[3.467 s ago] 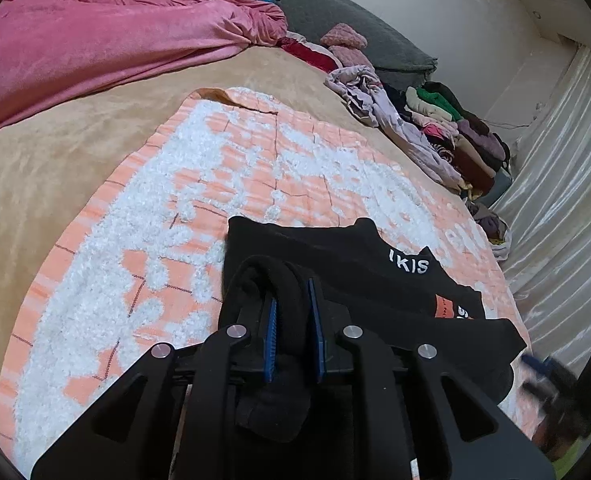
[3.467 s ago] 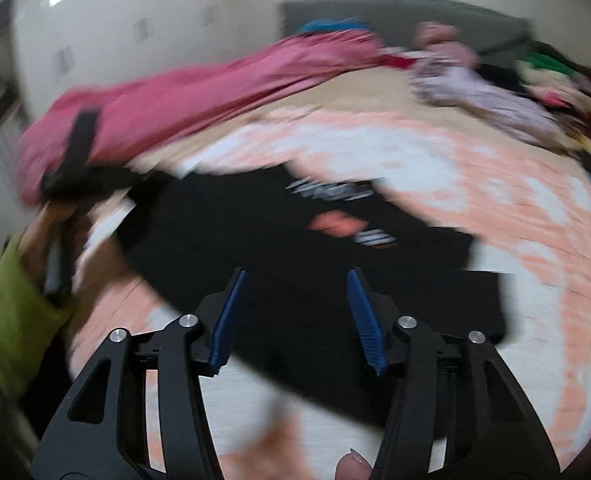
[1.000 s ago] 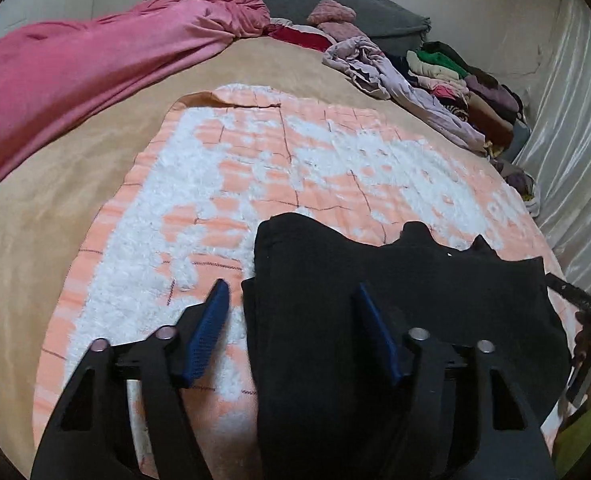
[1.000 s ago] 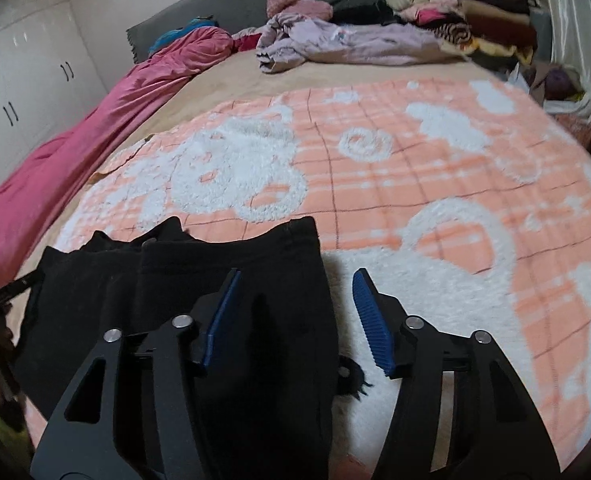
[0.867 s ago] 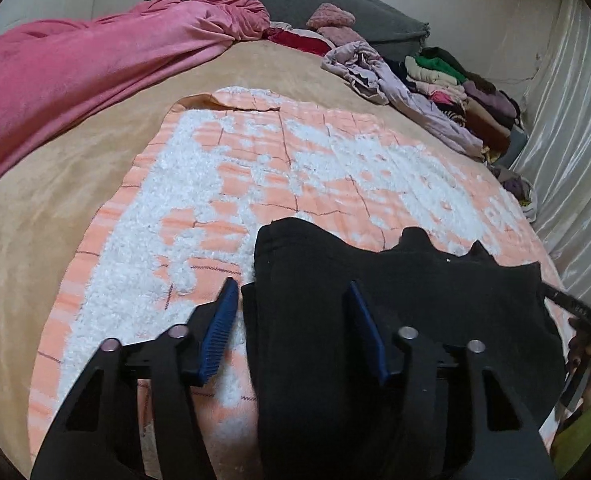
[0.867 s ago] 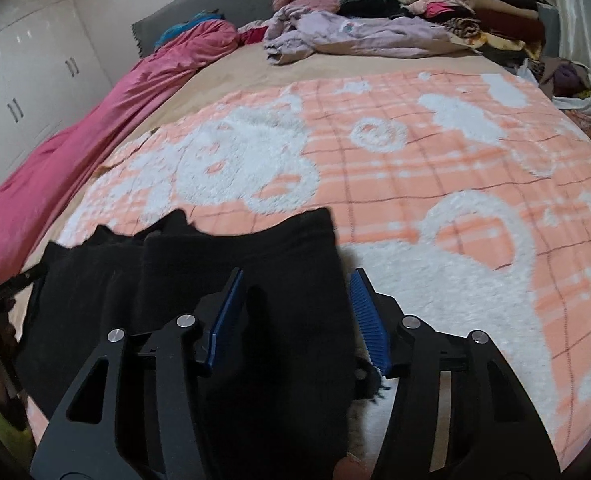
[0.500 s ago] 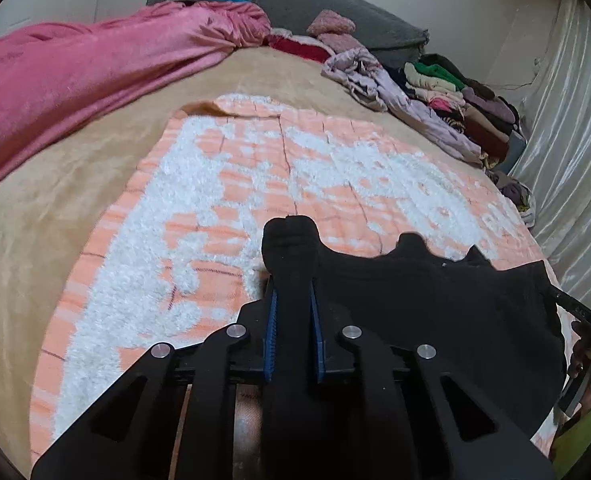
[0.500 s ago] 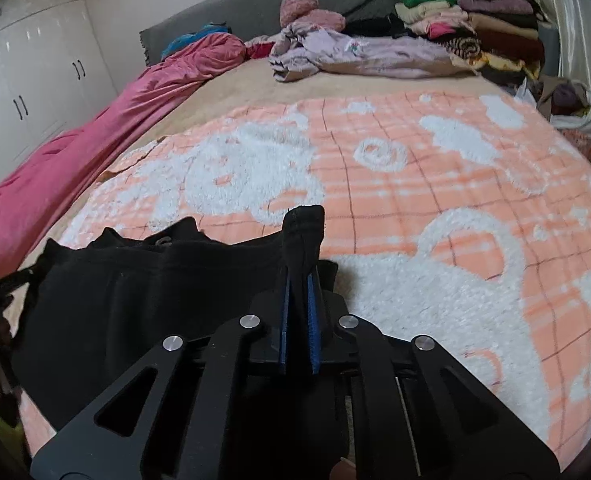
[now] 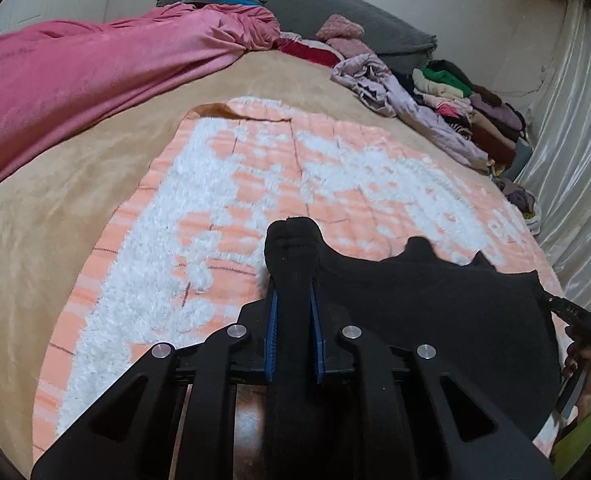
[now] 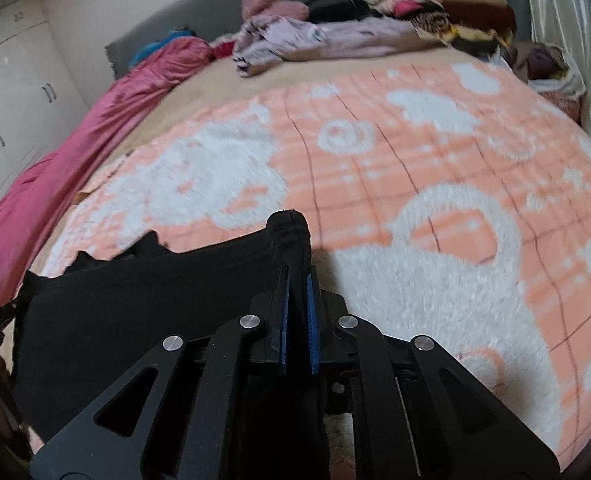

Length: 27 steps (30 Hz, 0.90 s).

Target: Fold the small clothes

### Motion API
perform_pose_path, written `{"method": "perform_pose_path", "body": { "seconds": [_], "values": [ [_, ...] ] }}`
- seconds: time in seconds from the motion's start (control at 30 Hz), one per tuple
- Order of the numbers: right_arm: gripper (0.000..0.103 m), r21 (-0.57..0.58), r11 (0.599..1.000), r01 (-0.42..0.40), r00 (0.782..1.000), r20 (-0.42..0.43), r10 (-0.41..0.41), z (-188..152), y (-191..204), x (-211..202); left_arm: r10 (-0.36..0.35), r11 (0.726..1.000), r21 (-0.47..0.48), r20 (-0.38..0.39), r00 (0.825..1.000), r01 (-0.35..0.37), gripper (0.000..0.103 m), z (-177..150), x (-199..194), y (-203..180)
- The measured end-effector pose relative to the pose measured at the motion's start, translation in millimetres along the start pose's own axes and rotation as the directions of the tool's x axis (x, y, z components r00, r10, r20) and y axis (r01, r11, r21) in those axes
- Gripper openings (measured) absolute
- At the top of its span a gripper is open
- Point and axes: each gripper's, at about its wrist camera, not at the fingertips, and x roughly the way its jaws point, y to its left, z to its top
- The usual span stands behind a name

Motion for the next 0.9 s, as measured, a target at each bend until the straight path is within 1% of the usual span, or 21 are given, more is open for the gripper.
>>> {"method": "perform_pose_path", "body": {
  "seconds": [0.13, 0.17, 0.27, 0.33, 0.4, 0.47, 0.53, 0.6, 0.7, 0.9],
  "values": [
    [0.008, -0.035, 0.998, 0.050, 0.999, 0.005, -0.050, -0.7, 5.2, -1.6, 0.014, 1.000, 0.007, -0.006, 1.000, -0.014, 0.015, -2.8, 3.7, 0.2],
    [0.013, -0.047, 0.997, 0.064, 0.998, 0.004, -0.064, -0.9, 6.7, -2.0, 0.016, 1.000, 0.007, -0.004, 1.000, -0.016, 0.016, -2.8, 3.1, 0.1],
    [0.017, -0.070, 0.994, 0.083, 0.997, 0.011, -0.082, -1.3, 9.3, -4.2, 0.033, 0.999, 0.018, -0.003, 0.999, -0.033, 0.019, -2.9, 2.2, -1.9],
    [0.022, -0.078, 0.993, 0.092, 0.996, 0.020, -0.091, -0.6, 11.0, -6.8, 0.045, 0.999, 0.028, -0.004, 0.999, -0.044, 0.020, -2.8, 0.9, -3.9],
    [0.031, -0.092, 0.991, 0.099, 0.995, 0.030, -0.097, 0.3, 14.2, -9.9, 0.055, 0.998, 0.033, -0.005, 0.998, -0.055, 0.022, -2.1, -0.6, -4.8],
    [0.035, -0.105, 0.989, 0.106, 0.994, 0.046, -0.102, 0.9, 17.7, -13.9, 0.059, 0.998, 0.032, -0.008, 0.998, -0.059, 0.023, -1.4, -2.0, -4.7],
    [0.040, -0.121, 0.987, 0.107, 0.993, 0.057, -0.101, 1.4, 22.4, -17.9, 0.061, 0.998, 0.029, -0.012, 0.998, -0.060, 0.023, -1.3, -3.4, -4.1],
    [0.050, -0.127, 0.986, 0.106, 0.993, 0.068, -0.097, 2.0, 26.1, -21.5, 0.064, 0.997, 0.032, -0.012, 0.998, -0.063, 0.024, -1.2, -3.9, -4.5],
    [0.058, -0.137, 0.986, 0.093, 0.994, 0.077, -0.083, 2.3, 31.9, -26.6, 0.071, 0.997, 0.039, -0.008, 0.997, -0.071, 0.024, -0.5, -7.1, -5.1],
    [0.068, -0.157, 0.985, 0.071, 0.994, 0.092, -0.057, 1.6, 43.3, -35.4, 0.083, 0.996, 0.037, -0.003, 0.997, -0.083, 0.033, 1.2, -13.8, -5.0]
  ]
}}
